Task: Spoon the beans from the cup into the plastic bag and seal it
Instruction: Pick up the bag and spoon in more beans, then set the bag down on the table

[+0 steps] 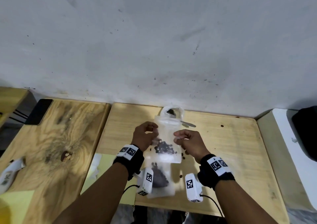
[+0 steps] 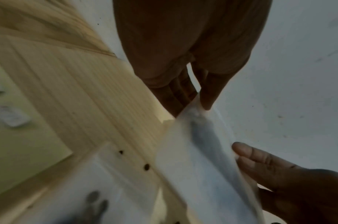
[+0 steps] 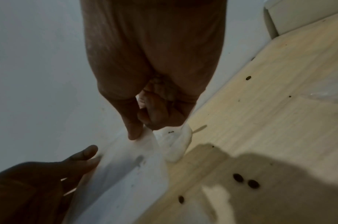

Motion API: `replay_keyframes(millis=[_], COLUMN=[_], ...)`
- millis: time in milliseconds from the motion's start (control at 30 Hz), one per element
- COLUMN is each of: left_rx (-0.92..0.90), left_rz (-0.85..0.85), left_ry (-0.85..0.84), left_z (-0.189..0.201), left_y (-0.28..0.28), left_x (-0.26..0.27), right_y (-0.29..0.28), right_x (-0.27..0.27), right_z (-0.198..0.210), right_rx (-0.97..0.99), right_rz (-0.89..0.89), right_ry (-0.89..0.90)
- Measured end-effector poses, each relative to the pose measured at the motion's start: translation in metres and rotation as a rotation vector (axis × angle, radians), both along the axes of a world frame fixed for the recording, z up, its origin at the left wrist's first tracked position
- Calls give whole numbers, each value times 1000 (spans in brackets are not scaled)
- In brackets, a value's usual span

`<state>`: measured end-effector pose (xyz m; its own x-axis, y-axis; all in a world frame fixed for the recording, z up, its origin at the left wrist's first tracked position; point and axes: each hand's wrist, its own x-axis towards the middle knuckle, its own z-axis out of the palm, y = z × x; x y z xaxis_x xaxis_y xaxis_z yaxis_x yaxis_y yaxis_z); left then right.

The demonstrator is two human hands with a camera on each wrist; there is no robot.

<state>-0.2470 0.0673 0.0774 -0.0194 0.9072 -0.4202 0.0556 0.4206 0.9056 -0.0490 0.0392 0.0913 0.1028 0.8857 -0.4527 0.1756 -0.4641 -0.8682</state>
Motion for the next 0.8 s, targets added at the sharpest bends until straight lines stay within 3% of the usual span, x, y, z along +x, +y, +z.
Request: replay_keyframes(millis=[233, 433, 533, 667, 800], left_rx=[-314, -475, -408, -151, -26], left_rz=[-231, -286, -314, -228, -174], left_ry=[120, 147, 276, 491, 455], left_z=[-38, -62, -69, -66, -49], left_y=[-44, -71, -71, -63, -54], left_x=[-38, -52, -57, -55, -20], right_y=[-34, -55, -58, -61, -69], right_x=[-14, -28, -25, -6, 34], right_z=[-43, -54, -54, -51, -46], right_rx=[-270, -390, -381, -316, -214], right_rz=[340, 453, 447, 316, 104], right_ry=[-113, -149, -170, -162, -82])
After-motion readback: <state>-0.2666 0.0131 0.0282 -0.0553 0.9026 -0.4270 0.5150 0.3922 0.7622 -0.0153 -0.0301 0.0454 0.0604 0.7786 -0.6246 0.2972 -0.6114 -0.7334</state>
